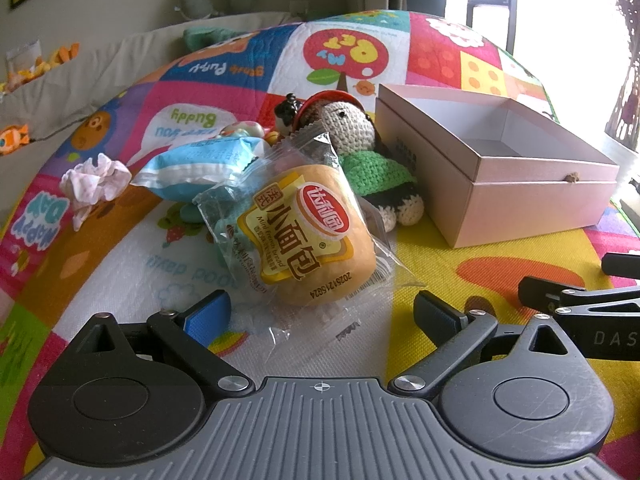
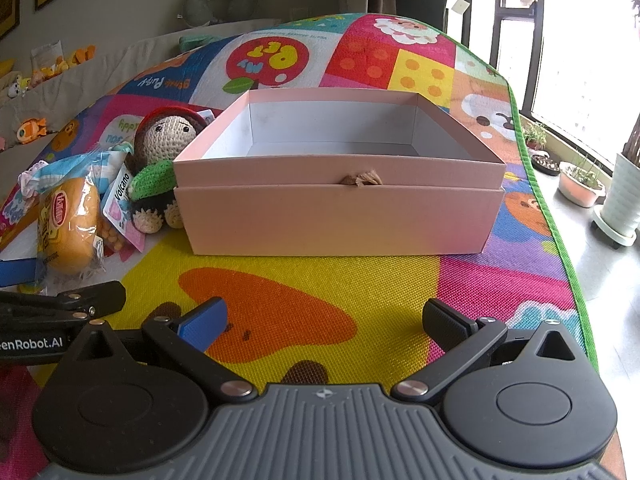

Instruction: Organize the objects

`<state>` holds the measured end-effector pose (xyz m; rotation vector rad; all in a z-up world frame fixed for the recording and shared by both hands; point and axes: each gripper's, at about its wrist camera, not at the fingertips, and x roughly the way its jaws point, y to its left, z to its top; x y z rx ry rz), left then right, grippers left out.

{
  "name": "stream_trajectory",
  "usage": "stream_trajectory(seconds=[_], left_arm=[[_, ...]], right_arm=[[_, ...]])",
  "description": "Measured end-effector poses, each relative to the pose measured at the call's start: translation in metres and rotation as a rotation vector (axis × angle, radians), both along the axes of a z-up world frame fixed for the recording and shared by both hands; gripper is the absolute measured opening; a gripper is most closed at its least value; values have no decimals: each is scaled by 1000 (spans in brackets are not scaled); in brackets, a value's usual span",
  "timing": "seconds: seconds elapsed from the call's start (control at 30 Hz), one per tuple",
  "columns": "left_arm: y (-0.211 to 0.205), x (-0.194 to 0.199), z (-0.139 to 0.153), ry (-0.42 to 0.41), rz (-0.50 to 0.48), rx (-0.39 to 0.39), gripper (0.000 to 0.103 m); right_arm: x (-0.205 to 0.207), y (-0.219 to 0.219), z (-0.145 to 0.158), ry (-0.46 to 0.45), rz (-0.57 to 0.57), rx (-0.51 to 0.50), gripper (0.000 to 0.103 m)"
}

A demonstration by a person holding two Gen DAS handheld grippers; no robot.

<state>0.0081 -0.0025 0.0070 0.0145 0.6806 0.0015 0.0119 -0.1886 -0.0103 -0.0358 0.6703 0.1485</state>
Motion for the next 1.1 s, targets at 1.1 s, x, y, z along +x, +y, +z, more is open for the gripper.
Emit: stream_trajectory(seconds=[1.1], left_arm=[[2,-2,0,-2,-4,-13,100]], right_arm=[[0,-9,-3,4,26,14,103]])
